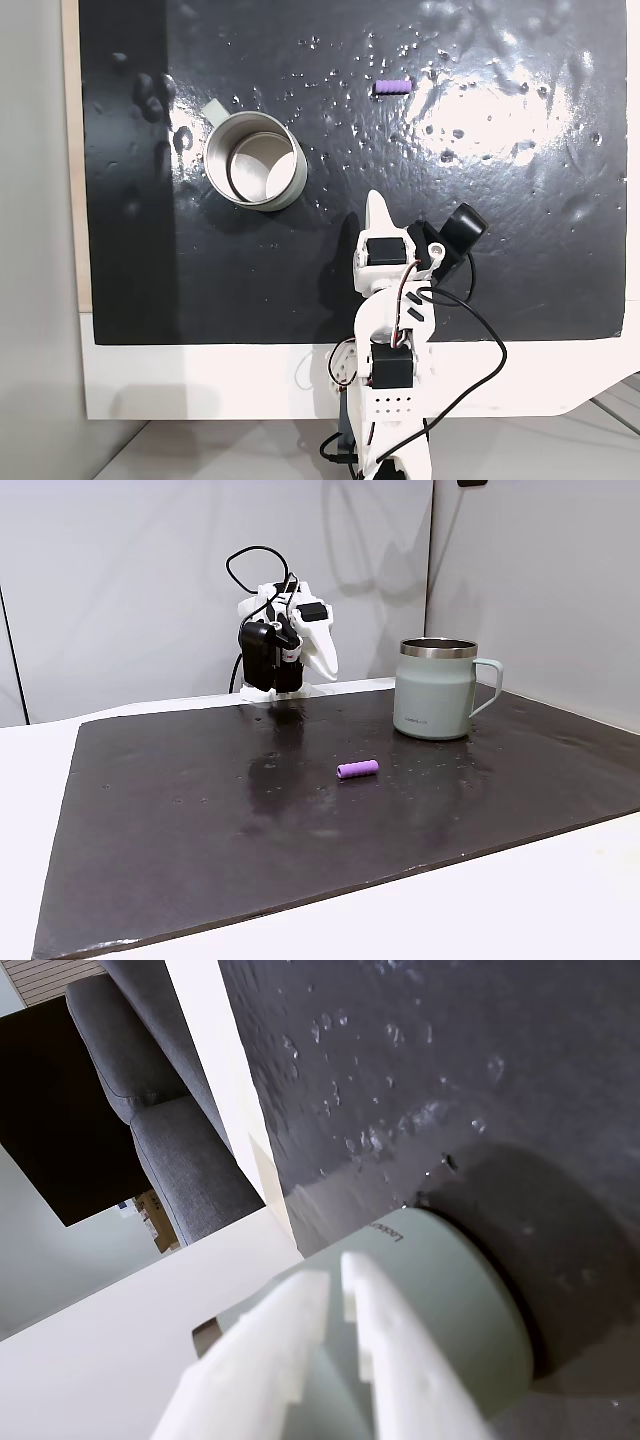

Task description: Grasp a pengrip and put it in the cup.

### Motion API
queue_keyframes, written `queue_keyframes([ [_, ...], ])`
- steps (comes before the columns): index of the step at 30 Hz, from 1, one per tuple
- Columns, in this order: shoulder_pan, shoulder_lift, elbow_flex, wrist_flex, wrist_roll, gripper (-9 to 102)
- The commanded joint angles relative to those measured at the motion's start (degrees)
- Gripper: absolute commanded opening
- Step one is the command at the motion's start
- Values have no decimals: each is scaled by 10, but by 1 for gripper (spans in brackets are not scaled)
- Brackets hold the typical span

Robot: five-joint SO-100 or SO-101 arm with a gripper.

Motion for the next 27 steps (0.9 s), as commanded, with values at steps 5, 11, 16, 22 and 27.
queue_keyframes([
  [5,-5,9,31,-14,1,0],
  [11,-5,9,31,-14,0,0],
  [16,0,9,-11,1,-28,0],
  [22,-1,-26,-115,28,-52,0],
  [27,19,-273,-325,80,-49,0],
])
